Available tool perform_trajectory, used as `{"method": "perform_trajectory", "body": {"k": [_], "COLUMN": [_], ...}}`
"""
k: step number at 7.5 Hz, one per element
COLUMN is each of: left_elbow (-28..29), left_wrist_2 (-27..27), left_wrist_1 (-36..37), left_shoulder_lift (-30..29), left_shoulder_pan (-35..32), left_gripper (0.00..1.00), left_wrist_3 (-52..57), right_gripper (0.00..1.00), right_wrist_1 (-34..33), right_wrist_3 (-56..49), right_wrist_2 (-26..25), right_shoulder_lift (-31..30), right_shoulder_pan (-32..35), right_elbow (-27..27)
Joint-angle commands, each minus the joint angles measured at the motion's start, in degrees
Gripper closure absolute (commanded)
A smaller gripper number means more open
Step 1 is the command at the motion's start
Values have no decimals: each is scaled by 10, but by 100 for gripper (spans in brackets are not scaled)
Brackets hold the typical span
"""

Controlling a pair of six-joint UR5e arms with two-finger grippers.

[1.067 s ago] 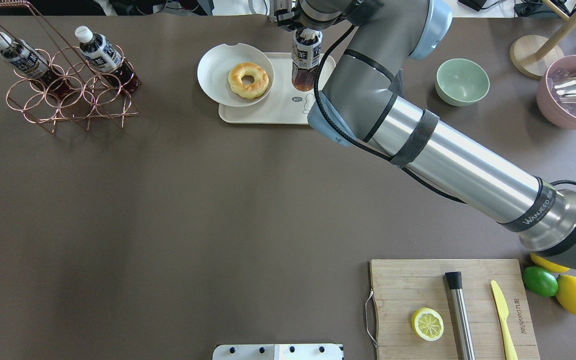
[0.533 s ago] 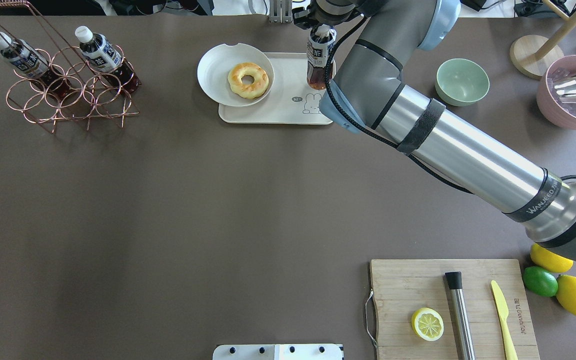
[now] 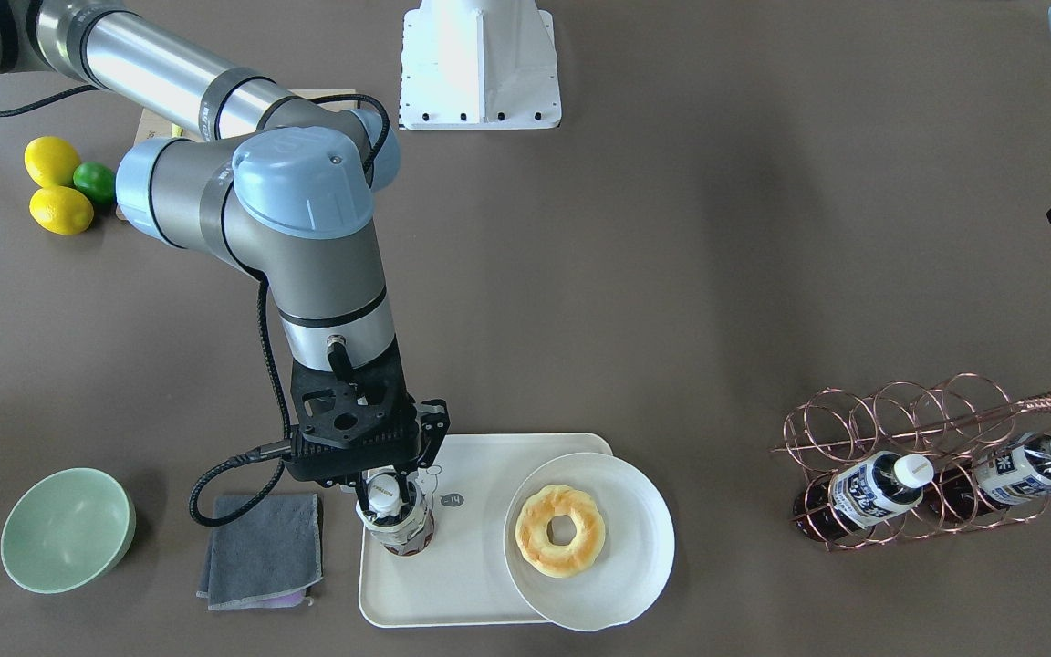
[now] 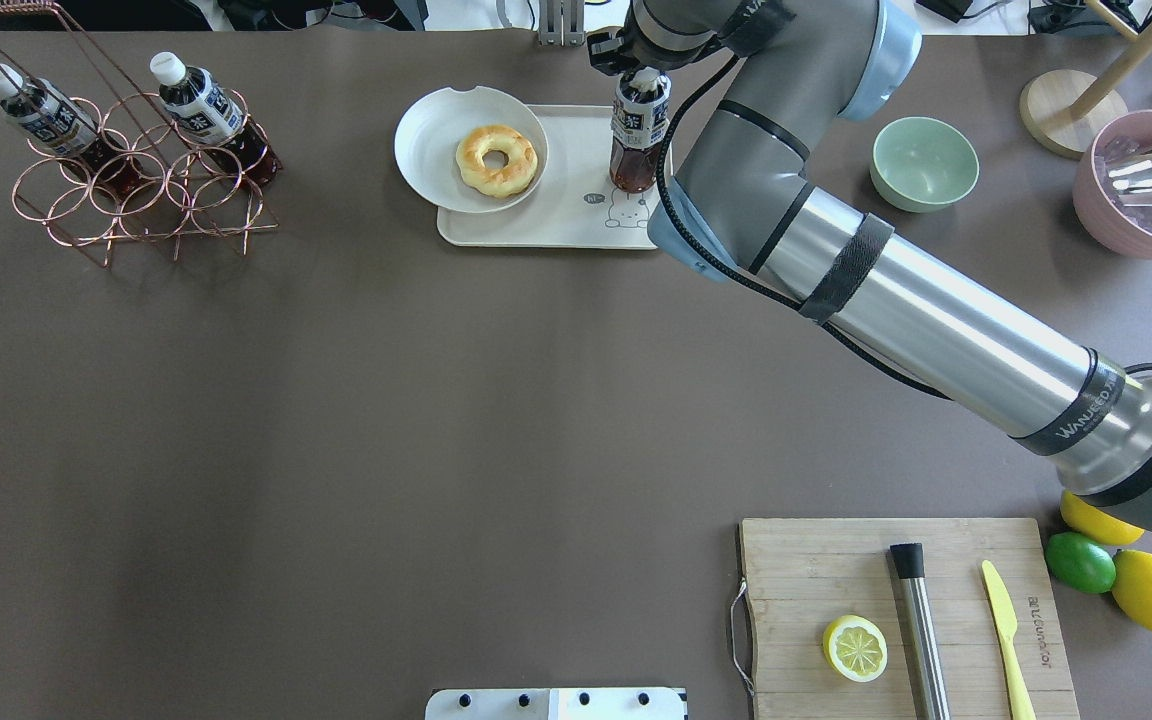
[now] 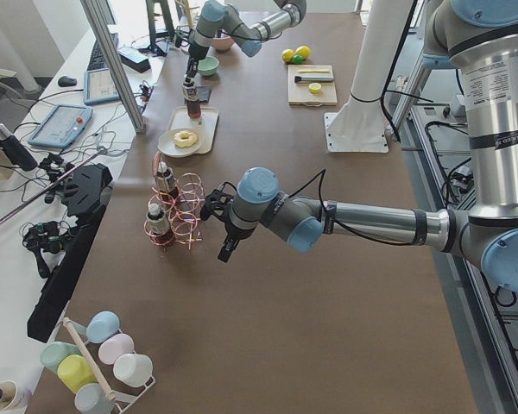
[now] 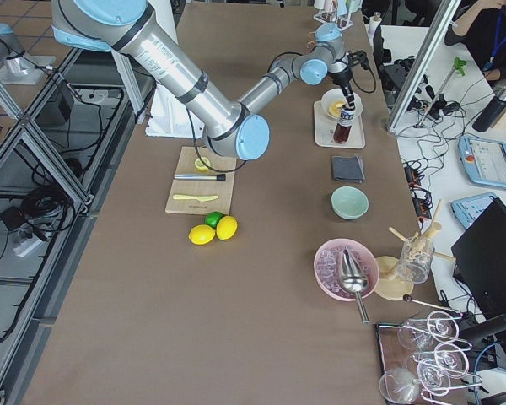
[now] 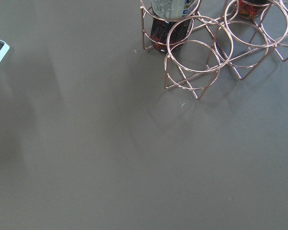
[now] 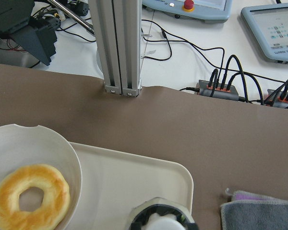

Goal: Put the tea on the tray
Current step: 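Carry the bottle with the right gripper onto the white tray beside the plate, then lower the bottle onto the tray and open the right gripper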

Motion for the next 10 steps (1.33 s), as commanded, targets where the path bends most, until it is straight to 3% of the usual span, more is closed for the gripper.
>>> {"method": "perform_trajectory", "body": {"k": [1,3,4,5,8,9,10], "left_elbow": [1,3,2,3,2,0,4], "left_wrist_2": [0,0,0,0,0,-10,-46], "left_wrist_1": [0,0,0,0,0,1,6], "left_shoulder_lift": [-1,-2,-2,-2,-2,3,6], "left_shoulder_pan": [0,0,0,0,0,-3,-38], "left_gripper": [1,1,1,1,1,1,1], "left_wrist_3": [0,0,0,0,1,1,1], "right_gripper": [100,100,32,1,0,0,0], "right_wrist_1": [3,8,25,28,25,5,-24], "right_wrist_3": [2,3,5,11,49,44,37], "right_wrist_2": [-1,-1,-1,-5,26,97,134], "right_shoulder_lift": [-2,-2,-4,-6,-1,-7,-30], "right_shoulder_pan": [-4,-4,-6,-10,9,36,58], "right_elbow": [-3,-3,-3,-3,3,4,23]}}
